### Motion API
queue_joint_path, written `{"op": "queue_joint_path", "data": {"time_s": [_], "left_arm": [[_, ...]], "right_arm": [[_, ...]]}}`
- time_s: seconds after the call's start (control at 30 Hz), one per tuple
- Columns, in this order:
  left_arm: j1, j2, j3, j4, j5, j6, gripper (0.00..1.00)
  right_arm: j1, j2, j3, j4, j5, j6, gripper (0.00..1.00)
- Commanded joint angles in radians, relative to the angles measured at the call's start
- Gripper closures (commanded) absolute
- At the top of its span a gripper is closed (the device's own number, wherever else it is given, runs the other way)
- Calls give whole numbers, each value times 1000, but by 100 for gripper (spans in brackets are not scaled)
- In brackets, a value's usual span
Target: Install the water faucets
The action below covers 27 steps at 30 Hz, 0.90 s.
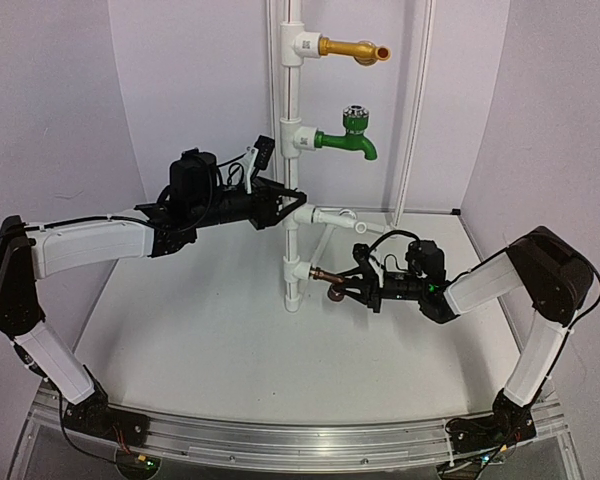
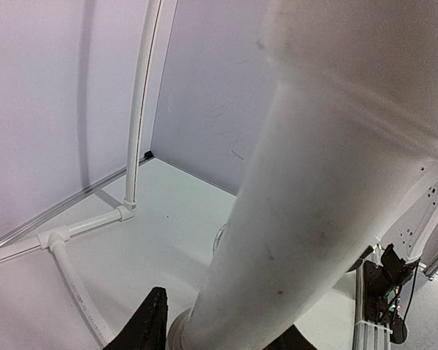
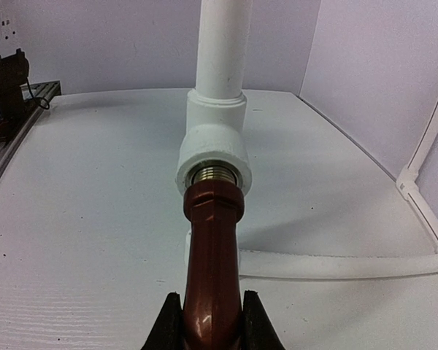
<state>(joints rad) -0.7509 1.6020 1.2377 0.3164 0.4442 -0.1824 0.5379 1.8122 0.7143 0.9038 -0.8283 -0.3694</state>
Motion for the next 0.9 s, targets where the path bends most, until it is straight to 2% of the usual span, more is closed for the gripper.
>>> {"op": "queue_joint_path", "data": {"time_s": [0.0,0.43,0.87], "left_arm": [[-14,-11,41,-8,74,-157,100],[-14,-50,22,-38,79,-136,100],[-13,-72,3,-57,83,-127,100]], "right_arm": [[19,-5,41,56,14,57,100],[19,-8,69,-43,30,67,100],[19,-93,98,-118,-9,65,100]]}}
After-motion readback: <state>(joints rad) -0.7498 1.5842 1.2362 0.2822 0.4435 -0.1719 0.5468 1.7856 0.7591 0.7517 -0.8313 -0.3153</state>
